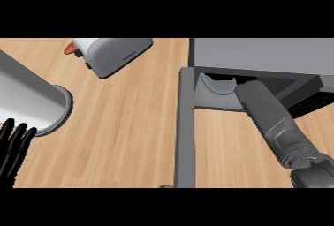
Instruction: Pick up the milk, place it into the microwave and close the microwave
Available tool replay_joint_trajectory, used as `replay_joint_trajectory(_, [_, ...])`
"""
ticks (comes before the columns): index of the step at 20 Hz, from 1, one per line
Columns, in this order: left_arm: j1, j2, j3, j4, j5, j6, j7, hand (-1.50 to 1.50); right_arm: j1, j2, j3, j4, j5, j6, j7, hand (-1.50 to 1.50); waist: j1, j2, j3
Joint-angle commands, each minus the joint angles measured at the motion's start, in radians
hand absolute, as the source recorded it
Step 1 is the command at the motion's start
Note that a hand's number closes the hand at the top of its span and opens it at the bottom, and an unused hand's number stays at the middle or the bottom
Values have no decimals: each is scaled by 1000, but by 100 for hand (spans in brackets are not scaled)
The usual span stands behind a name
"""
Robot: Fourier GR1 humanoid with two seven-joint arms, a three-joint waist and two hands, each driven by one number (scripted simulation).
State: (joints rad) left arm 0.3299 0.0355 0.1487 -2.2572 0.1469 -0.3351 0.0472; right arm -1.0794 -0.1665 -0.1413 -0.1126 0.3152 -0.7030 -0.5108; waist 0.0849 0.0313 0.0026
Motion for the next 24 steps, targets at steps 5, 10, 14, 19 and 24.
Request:
replay_joint_trajectory(5, [63, -14, -11, -12, -19, -25, -40, -150, 4, -31, -39, -13, -26, -28, -27, -150, -6, -6, -1])
replay_joint_trajectory(10, [47, -25, -29, -60, -28, 5, 28, -150, 42, -34, -54, -34, -35, -38, -86, -150, -27, -11, 0])
replay_joint_trajectory(14, [17, -31, -39, -29, -49, 10, 16, -150, 49, -96, -92, -61, -71, 46, -123, -150, -40, -13, 0])
replay_joint_trajectory(19, [38, -35, -70, -13, -80, 31, 1, -150, 76, -99, -119, -64, -105, 200, -172, -150, -45, -16, -1])
replay_joint_trajectory(24, [49, -35, -99, -29, -79, 74, 9, -150, 116, -113, -166, -87, -158, 304, -215, -150, -57, -19, 0])
